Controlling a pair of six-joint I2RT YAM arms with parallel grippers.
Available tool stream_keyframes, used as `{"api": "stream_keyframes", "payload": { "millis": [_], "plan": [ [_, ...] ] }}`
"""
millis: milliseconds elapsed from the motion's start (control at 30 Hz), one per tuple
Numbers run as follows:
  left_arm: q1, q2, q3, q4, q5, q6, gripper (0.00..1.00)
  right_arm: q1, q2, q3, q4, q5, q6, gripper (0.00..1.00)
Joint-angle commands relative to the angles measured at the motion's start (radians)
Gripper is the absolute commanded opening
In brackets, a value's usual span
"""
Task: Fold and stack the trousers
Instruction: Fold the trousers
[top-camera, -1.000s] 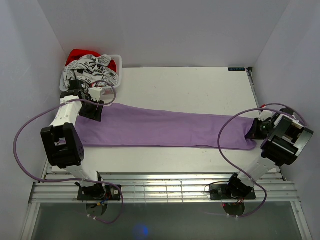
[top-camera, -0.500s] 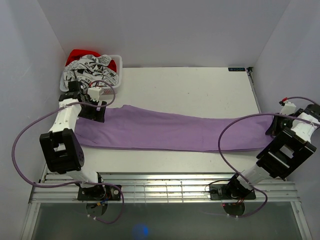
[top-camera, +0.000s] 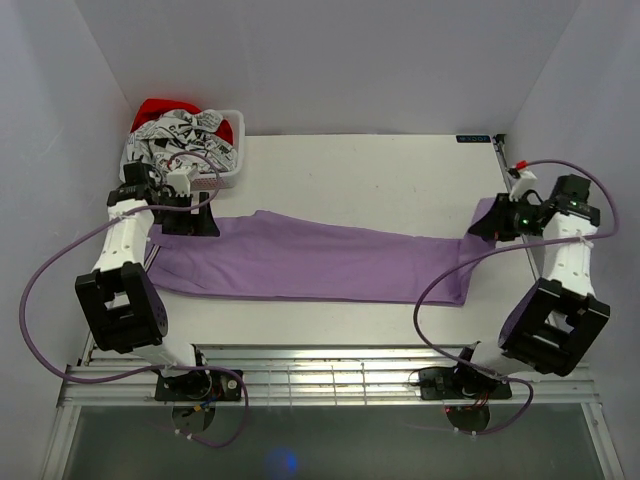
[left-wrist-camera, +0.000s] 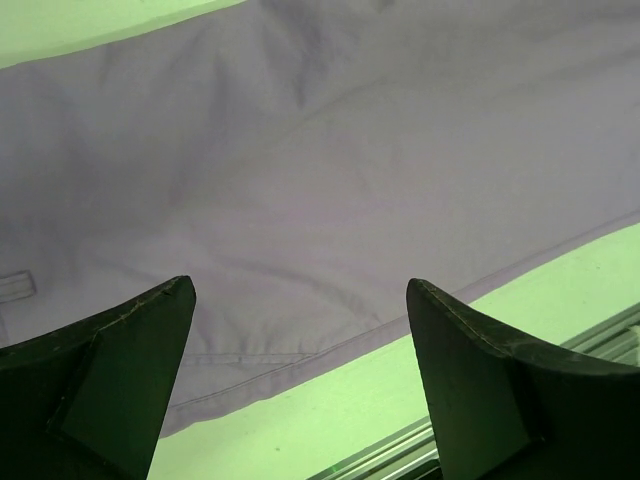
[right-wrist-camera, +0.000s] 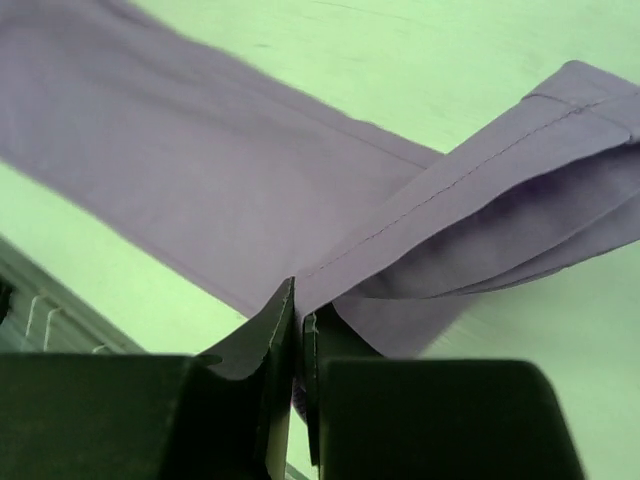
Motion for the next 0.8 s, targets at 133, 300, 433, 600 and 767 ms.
{"api": "stream_keyframes", "payload": {
  "millis": [133, 300, 433, 600, 767],
  "plan": [
    [0.033, -0.031, -0.014, 0.020, 0.104, -0.097, 0.98, 0.323, -0.117, -0.155, 0.443, -0.146, 0.464, 0.08],
    [0.047, -0.025, -0.034, 0.060, -0.008, -0.139, 0.98, 0.503, -0.119, -0.221, 0.644, -0.097, 0.659, 0.08],
    [0.064, -0.026, -0.054, 0.079, -0.028, -0.145, 0.98, 0.606, -0.099, -0.252, 0.786, -0.074, 0.762, 0.08],
    [0.073, -0.002, -0.062, 0.081, -0.029, -0.154, 0.98, 0.697, -0.059, -0.264, 0.872, -0.068, 0.820, 0.08],
    [0.082, 0.023, -0.066, 0.081, -0.031, -0.160, 0.98, 0.771, -0.022, -0.287, 0.979, -0.057, 0.900, 0.08]
  ]
}}
